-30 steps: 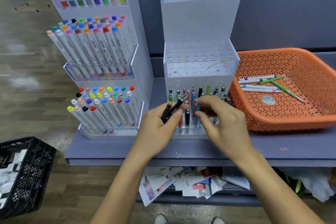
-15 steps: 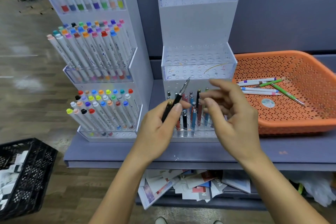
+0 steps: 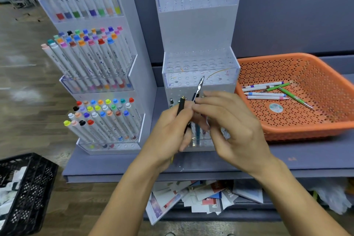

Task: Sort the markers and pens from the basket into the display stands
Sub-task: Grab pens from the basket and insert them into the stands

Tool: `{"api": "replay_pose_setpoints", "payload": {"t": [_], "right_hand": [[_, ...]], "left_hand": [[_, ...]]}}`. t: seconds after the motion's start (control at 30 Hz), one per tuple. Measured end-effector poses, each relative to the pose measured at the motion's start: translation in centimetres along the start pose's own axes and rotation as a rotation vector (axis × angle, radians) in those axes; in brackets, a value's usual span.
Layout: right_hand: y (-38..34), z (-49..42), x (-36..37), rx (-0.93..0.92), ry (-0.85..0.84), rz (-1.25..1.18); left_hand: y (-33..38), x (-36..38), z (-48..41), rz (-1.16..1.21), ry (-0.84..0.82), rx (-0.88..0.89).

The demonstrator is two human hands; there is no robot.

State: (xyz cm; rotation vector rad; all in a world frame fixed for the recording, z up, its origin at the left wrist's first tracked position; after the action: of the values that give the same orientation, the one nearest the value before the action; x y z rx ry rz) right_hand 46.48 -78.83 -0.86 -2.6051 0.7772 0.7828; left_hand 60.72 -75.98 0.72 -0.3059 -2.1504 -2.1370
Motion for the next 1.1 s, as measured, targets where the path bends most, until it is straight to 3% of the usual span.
{"api": "replay_pose_setpoints", "payload": {"t": [0.17, 0.33, 0.57, 0.7, 0.83, 1.1], "right_hand": [[0.1, 0.2, -0.2, 0.001, -0.043, -0.011], [0.1, 0.5, -0.5, 0.042, 0.118, -0.052], [1.3, 0.3, -1.6, 0.488, 0.285, -0.304], [2.2, 1.1, -1.2, 0.496, 0.179, -0.262], [2.0, 2.0, 0.1, 0.368, 0.041, -0.146], [2.2, 3.3, 1.9, 0.256, -0.147, -0.038]], "left_hand": [[0.2, 0.3, -0.1, 0.043, -0.007, -0.164], [0.2, 1.3, 0.1, 0.086, -0.108, -0.178], [-0.7, -0.5, -0.7, 0.097, 0.002, -0.015], [-1.2, -1.1, -0.6, 0.279, -0.054, -0.029], [-1.6, -1.4, -0.5, 0.418, -0.07, -0.031], [-1.6, -1.1, -0.5, 0.335, -0.025, 0.136]]}}
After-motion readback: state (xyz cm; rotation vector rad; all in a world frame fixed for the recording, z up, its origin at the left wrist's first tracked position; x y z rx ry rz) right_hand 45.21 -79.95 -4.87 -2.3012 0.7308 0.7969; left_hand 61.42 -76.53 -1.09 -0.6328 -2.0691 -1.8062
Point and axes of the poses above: each hand's wrist, its own z-axis away from the middle knuckle, its own x-axis out of the palm, y = z × x, the point moved 1 cm from there along -z, towards the middle knuckle, and after that the axes turned 13 degrees about z, right-handed, at the moved point
